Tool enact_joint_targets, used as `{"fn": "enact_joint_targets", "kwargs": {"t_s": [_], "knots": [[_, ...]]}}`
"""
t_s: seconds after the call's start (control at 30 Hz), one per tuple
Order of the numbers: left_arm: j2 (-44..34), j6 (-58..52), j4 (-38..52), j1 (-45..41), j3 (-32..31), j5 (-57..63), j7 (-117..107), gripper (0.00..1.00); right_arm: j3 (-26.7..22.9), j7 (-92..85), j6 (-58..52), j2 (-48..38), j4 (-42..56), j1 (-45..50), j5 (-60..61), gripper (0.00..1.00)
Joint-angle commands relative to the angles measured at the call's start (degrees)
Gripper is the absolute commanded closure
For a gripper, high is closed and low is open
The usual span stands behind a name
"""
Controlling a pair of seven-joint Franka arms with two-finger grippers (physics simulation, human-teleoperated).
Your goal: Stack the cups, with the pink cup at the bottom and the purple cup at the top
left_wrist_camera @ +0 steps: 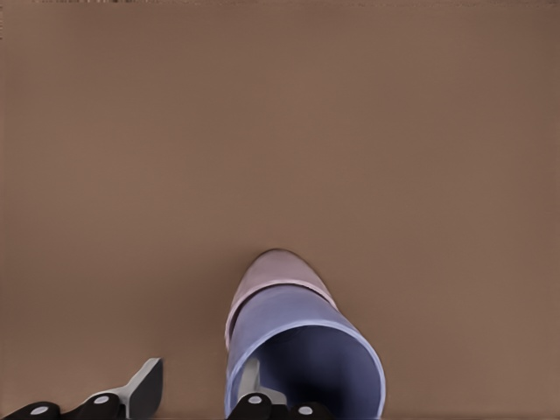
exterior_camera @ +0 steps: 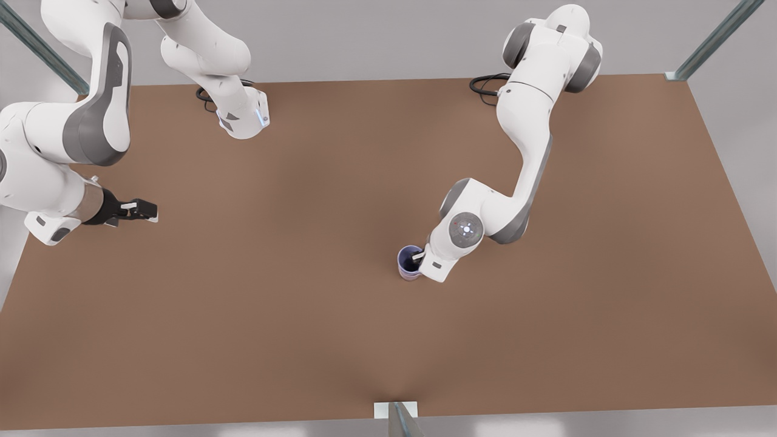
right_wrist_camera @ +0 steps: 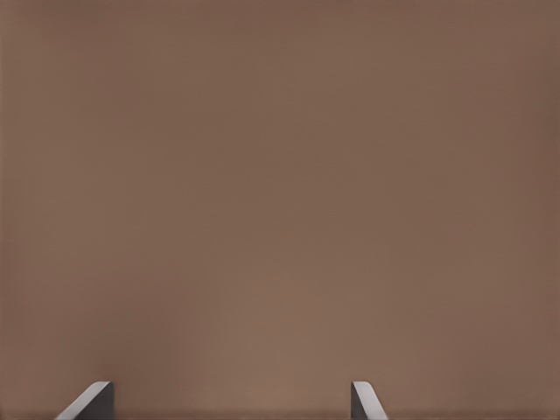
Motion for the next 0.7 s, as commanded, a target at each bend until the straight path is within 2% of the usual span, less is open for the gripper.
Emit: {"fn": "enact_joint_targets", "kwargs": {"t_s": [0.0,0.17,0.2,0.23,0.33,0.4,0.43,0.53,0.6,0.63,0.67], "knots": [[-0.16,0.00,0.03,0.02,0.01,0.00,-0.34,0.43,0.01,-0.12,-0.14,-0.08,0.03,-0.17,0.04,0.00],[-0.43,-0.18,0.12,0.11,-0.08,-0.08,-0.34,0.41,0.01,-0.12,-0.14,0.10,0.12,-0.17,0.04,0.00],[-0.52,-0.18,0.12,0.11,-0.08,-0.08,-0.25,0.07,0.01,-0.12,-0.14,0.10,0.12,-0.17,0.04,0.00],[-0.69,-0.62,0.21,0.02,-0.08,-0.08,-0.43,0.00,0.01,-0.12,-0.14,0.10,0.12,-0.17,0.04,0.00],[-1.22,-1.32,0.38,0.02,0.01,-0.17,-0.43,0.00,0.01,-0.12,-0.14,0.10,0.12,-0.26,0.04,0.00],[-3.86,-9.48,1.44,0.19,1.06,0.36,0.63,0.00,0.01,-0.21,-0.14,0.10,0.12,-0.17,0.04,0.00],[-4.82,-13.61,3.37,3.26,0.97,0.27,3.25,0.00,0.01,-0.21,-0.14,0.10,0.12,-0.26,0.04,0.00],[-12.99,-24.61,3.46,18.03,1.06,5.28,32.25,0.00,0.01,-0.21,-0.14,0.10,0.12,-0.26,0.04,0.00],[-16.59,-26.98,3.46,20.41,4.40,11.07,46.31,0.00,0.01,-0.21,-0.14,0.10,0.12,-0.26,0.04,0.00],[-19.14,-26.28,1.71,20.41,4.66,11.43,46.07,0.00,0.01,-0.21,-0.14,0.10,0.12,-0.35,0.04,0.00],[-25.20,-21.29,-6.02,20.41,4.58,12.84,45.63,0.00,0.01,-0.21,-0.14,0.10,0.12,-0.26,0.04,0.00]]}}
